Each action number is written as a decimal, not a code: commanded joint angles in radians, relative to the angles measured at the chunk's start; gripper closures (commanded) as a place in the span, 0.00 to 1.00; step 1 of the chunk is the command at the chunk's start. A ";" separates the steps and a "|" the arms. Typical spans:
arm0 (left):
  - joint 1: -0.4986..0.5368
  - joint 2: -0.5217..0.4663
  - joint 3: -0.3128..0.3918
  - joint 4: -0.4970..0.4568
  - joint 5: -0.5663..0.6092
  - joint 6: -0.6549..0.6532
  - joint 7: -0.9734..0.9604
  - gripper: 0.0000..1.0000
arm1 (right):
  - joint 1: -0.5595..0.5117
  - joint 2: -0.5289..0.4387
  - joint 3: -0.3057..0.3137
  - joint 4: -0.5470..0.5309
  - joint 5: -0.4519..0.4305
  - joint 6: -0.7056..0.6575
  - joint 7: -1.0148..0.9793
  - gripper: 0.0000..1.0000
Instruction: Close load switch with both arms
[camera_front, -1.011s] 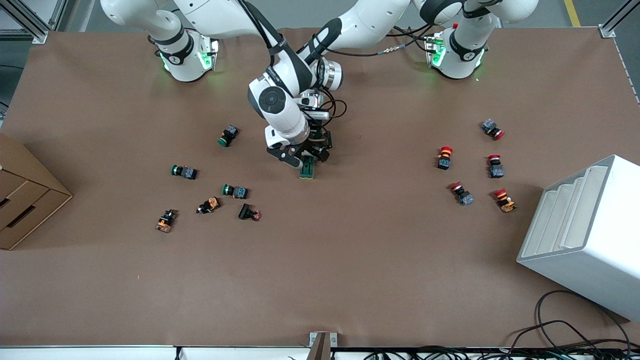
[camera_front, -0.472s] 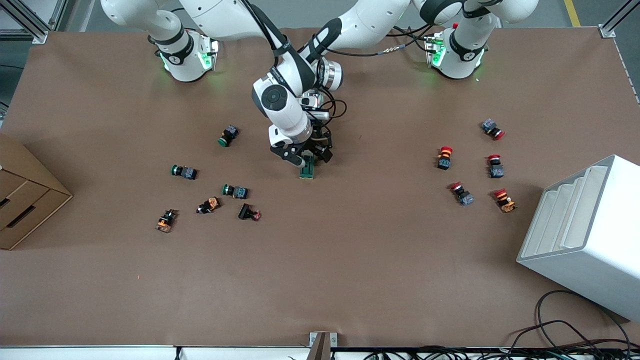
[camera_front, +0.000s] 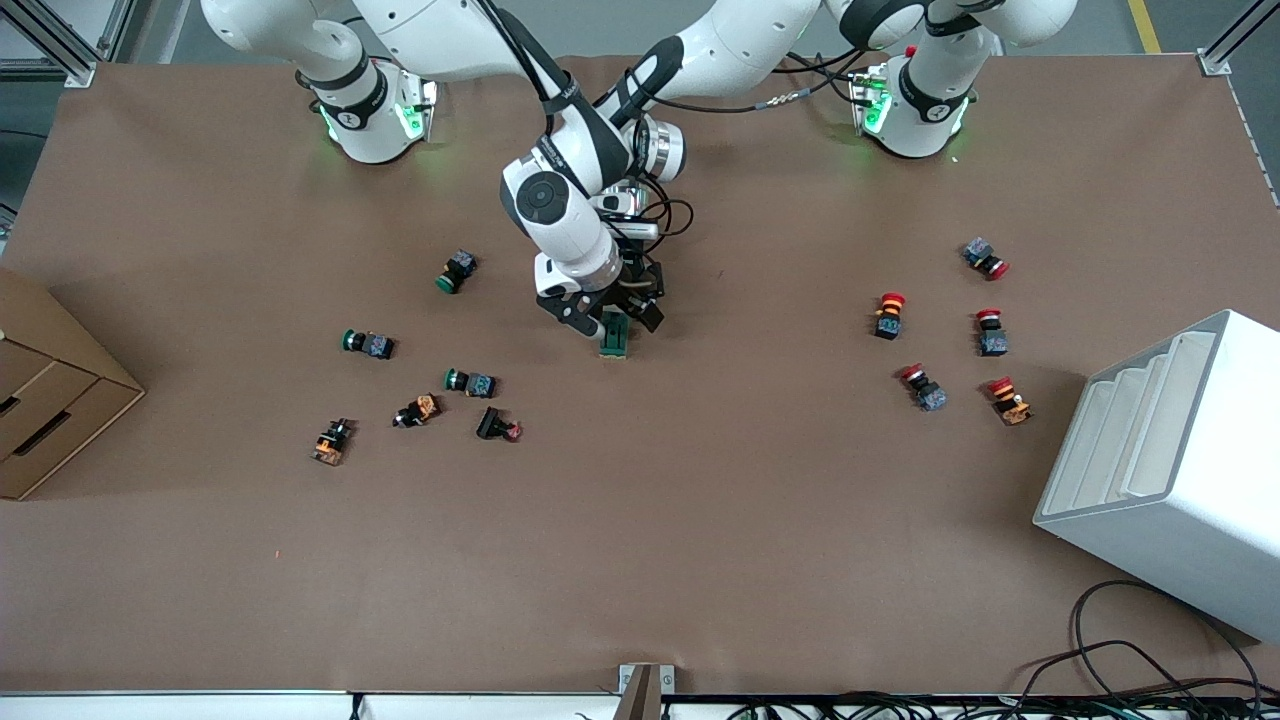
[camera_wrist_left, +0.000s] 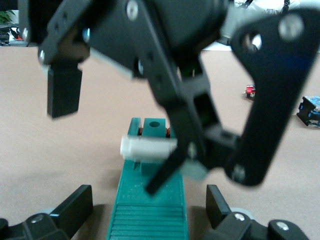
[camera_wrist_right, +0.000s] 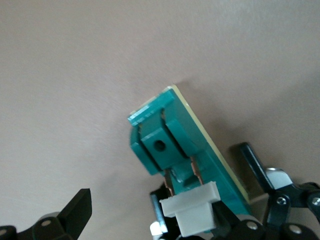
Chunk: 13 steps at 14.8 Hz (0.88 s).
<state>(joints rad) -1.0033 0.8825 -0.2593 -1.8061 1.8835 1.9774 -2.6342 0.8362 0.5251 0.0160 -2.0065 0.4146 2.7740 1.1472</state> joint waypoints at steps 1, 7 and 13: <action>-0.003 0.046 -0.003 0.030 -0.011 0.023 -0.030 0.00 | -0.045 -0.016 -0.001 0.038 0.015 -0.028 -0.009 0.00; -0.001 0.046 -0.001 0.033 -0.011 0.023 -0.030 0.00 | -0.058 -0.010 -0.005 0.071 0.012 -0.039 -0.015 0.00; 0.008 0.053 -0.001 0.031 -0.011 0.028 -0.027 0.00 | -0.089 0.009 -0.005 0.121 0.004 -0.062 -0.015 0.00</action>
<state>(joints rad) -1.0028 0.8833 -0.2593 -1.8047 1.8828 1.9775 -2.6343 0.7599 0.5234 0.0034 -1.9021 0.4141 2.7227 1.1452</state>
